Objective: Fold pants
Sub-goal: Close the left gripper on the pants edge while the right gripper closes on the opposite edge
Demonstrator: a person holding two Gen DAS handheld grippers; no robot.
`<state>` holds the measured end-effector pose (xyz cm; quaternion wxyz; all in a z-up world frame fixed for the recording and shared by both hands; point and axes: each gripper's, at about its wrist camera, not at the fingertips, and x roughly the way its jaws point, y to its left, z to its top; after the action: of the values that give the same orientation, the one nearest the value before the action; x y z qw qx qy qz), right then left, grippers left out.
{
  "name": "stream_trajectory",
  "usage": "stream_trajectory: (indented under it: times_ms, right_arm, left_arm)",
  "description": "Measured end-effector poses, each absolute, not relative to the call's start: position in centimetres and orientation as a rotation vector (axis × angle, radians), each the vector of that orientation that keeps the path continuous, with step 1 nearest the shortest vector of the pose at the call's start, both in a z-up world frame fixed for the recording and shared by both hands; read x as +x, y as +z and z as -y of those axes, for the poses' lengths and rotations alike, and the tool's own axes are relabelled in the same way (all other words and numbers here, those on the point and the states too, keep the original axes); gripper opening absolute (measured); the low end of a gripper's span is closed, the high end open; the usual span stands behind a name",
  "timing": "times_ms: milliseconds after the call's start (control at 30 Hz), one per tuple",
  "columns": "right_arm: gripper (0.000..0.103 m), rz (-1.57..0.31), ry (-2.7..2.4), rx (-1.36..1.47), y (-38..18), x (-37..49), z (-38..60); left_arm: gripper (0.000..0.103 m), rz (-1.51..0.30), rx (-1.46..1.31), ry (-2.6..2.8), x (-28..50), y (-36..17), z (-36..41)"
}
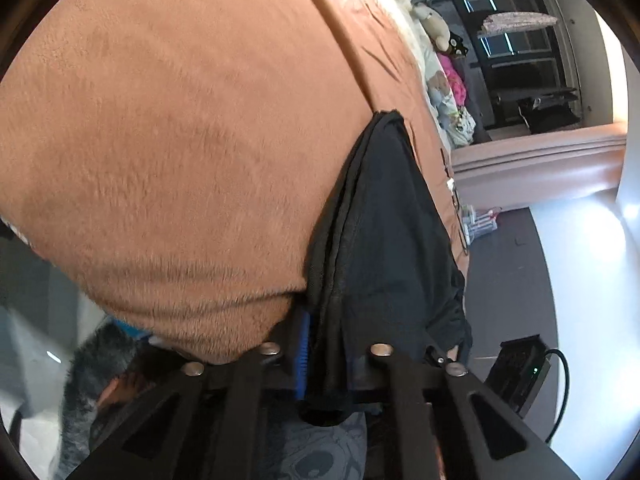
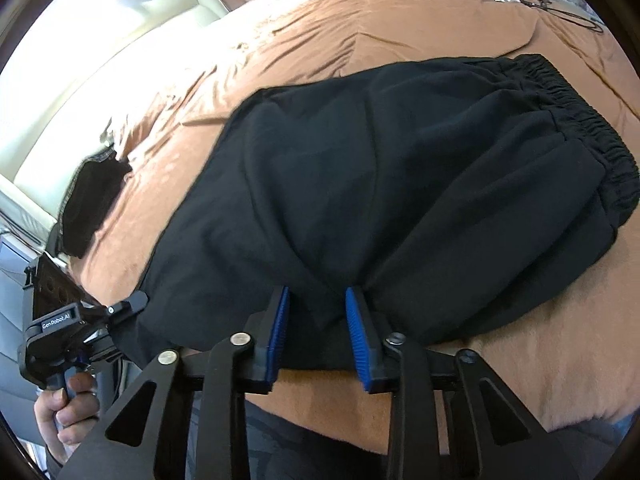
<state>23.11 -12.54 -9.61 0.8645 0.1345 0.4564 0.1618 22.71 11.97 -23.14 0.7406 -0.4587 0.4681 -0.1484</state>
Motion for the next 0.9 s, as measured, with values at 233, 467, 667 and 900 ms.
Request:
stream_trajectory:
  times_ms: [233, 467, 667, 900]
  right_arm:
    - [0.018, -0.973, 0.325, 0.265, -7.4, 24.1, 12.5]
    - [0.018, -0.98, 0.314, 0.256, -6.6, 27.5, 11.4]
    - [0.018, -1.051, 0.269, 0.207, -8.0, 30.8, 10.3]
    - [0.018, -1.07, 0.209, 0.189, -7.4, 35.4, 9.2]
  left_arm:
    - [0.009, -0.984, -1.018, -0.331, 22.0, -21.9, -12.4]
    - [0.008, -0.985, -1.058, -0.288, 21.9, -22.6, -13.0]
    - [0.008, -0.996, -1.07, -0.278, 22.2, -22.9, -12.8]
    - [0.008, -1.004, -1.086, -0.258, 22.4, -22.8, -12.6]
